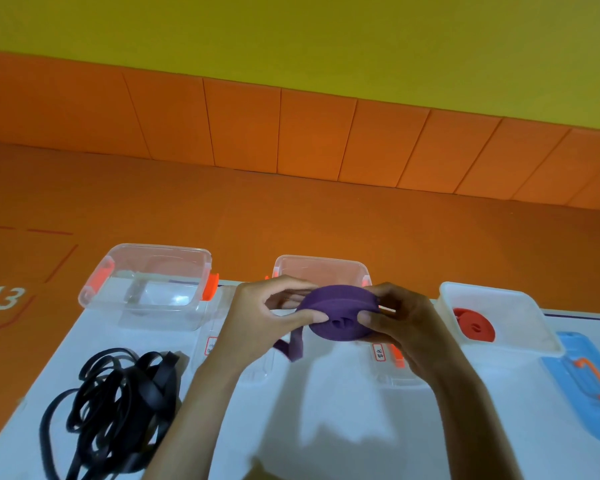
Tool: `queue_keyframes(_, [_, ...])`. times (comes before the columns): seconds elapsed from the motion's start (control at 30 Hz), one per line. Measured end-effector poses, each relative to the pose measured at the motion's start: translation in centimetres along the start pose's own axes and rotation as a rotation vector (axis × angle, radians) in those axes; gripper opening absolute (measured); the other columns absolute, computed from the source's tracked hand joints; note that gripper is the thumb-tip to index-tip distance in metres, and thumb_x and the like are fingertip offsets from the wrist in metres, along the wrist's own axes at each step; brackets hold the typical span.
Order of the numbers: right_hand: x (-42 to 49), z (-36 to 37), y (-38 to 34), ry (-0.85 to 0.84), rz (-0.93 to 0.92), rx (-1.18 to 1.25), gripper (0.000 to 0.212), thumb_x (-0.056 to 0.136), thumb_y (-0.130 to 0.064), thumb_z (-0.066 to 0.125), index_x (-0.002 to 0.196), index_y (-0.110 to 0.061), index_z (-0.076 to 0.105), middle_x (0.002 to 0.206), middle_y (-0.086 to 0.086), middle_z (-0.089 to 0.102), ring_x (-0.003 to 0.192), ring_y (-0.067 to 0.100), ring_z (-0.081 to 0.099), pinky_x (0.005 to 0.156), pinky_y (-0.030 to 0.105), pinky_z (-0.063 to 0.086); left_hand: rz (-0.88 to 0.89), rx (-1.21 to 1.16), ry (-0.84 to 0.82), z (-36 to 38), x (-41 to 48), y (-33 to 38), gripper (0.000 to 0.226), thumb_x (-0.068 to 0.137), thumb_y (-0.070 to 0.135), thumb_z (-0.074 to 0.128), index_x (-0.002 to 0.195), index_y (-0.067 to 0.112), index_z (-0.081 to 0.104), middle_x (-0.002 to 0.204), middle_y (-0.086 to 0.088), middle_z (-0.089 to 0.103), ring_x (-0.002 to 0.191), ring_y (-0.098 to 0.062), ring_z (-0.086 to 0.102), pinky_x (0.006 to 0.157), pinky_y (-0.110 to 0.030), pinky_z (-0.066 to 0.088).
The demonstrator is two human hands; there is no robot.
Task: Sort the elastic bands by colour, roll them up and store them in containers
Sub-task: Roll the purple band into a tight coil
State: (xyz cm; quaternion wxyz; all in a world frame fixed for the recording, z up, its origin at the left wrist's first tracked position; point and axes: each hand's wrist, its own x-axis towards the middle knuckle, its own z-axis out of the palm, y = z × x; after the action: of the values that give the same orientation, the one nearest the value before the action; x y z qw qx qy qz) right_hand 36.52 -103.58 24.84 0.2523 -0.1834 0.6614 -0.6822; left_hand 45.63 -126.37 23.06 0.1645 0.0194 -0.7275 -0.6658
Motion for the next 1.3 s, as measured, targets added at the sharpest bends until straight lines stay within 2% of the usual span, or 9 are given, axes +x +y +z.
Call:
queue_keyframes(0.13, [0.0,0.0,0.8,-0.051,-0.008,0.150,0.026,0.073,-0.017,0.088,0.096,-0.019,0.077,0.105,0.010,0.076,0.101,0.027,0.074,0.079,0.032,0.062,0.026,-0.029,0.002,0.0,0.4,0.1,0.036,0.070,0.027,0.097,0.100,0.032,0.080,0.100,0.003,0.081,0.094,-0.019,0.079,0.083,-0.024,0.061])
queue_keyframes(0.3, [-0.1,-0.5,0.6,-0.031,0.037,-0.284,0.041,0.068,-0.042,0.094,0.104,-0.032,0.076,0.109,0.000,0.079,0.105,0.021,0.076,0.083,0.034,0.064,0.064,0.137,-0.026,0.3,0.5,-0.3,0.025,0.073,0.037,0.094,0.087,0.033,0.073,0.094,0.006,0.078,0.090,-0.019,0.075,0.083,-0.029,0.060])
queue_keyframes(0.53, [-0.1,0.1,1.1,0.079,0.054,0.004,0.041,0.067,-0.026,0.091,0.099,-0.009,0.073,0.104,0.014,0.077,0.102,0.035,0.075,0.073,0.034,0.064,0.058,-0.032,-0.022,0.2,0.1,-1.0,0.030,0.078,0.028,0.091,0.107,0.033,0.083,0.115,0.006,0.079,0.114,-0.019,0.074,0.094,-0.030,0.060])
queue_keyframes(0.77, [0.0,0.3,0.8,-0.009,0.004,-0.210,0.043,0.066,-0.035,0.093,0.105,-0.027,0.078,0.104,0.007,0.080,0.099,0.028,0.076,0.081,0.038,0.063,0.045,0.174,-0.126,0.1,0.2,-1.1,0.032,0.081,0.023,0.088,0.106,0.042,0.082,0.113,0.018,0.078,0.112,-0.009,0.073,0.088,-0.023,0.061])
queue_keyframes(0.83, [-0.1,0.1,0.7,0.003,-0.041,-0.164,0.039,0.067,-0.032,0.094,0.102,-0.023,0.080,0.101,0.010,0.080,0.097,0.029,0.076,0.079,0.036,0.063,0.033,0.147,-0.104,0.4,0.1,-1.0,0.030,0.080,0.026,0.090,0.105,0.038,0.080,0.112,0.015,0.079,0.111,-0.012,0.074,0.090,-0.030,0.062])
queue_keyframes(1.03, [-0.2,-0.1,0.7,0.012,-0.043,0.139,0.033,0.067,-0.021,0.094,0.096,-0.019,0.078,0.101,0.014,0.076,0.098,0.029,0.074,0.078,0.033,0.063,0.012,0.047,-0.080,0.1,0.2,-0.1,0.042,0.078,0.017,0.093,0.112,0.039,0.082,0.107,0.008,0.079,0.101,-0.010,0.073,0.088,-0.019,0.055])
queue_keyframes(1.17, [-0.4,0.0,0.3,0.008,-0.044,-0.177,0.038,0.068,-0.038,0.094,0.100,-0.031,0.076,0.104,0.006,0.079,0.101,0.023,0.075,0.083,0.035,0.063,-0.019,0.073,-0.089,0.3,0.3,0.5,0.039,0.078,0.014,0.093,0.110,0.034,0.083,0.103,0.009,0.078,0.088,-0.012,0.074,0.076,-0.037,0.065])
queue_keyframes(1.23, [-0.5,0.1,0.2,0.040,-0.060,-0.268,0.039,0.066,-0.044,0.094,0.099,-0.033,0.076,0.102,0.002,0.080,0.099,0.021,0.076,0.080,0.034,0.063,-0.006,0.076,-0.101,0.6,0.1,0.7,0.037,0.079,0.015,0.093,0.108,0.036,0.083,0.103,0.011,0.078,0.085,-0.013,0.076,0.070,-0.033,0.065])
queue_keyframes(1.3, [-0.5,0.3,0.0,0.082,-0.095,-0.250,0.036,0.066,-0.043,0.094,0.095,-0.031,0.078,0.099,0.003,0.080,0.095,0.023,0.077,0.075,0.034,0.064,0.044,0.095,-0.053,0.8,0.0,0.7,0.032,0.079,0.018,0.094,0.102,0.035,0.080,0.100,0.012,0.079,0.090,-0.012,0.076,0.079,-0.023,0.061])
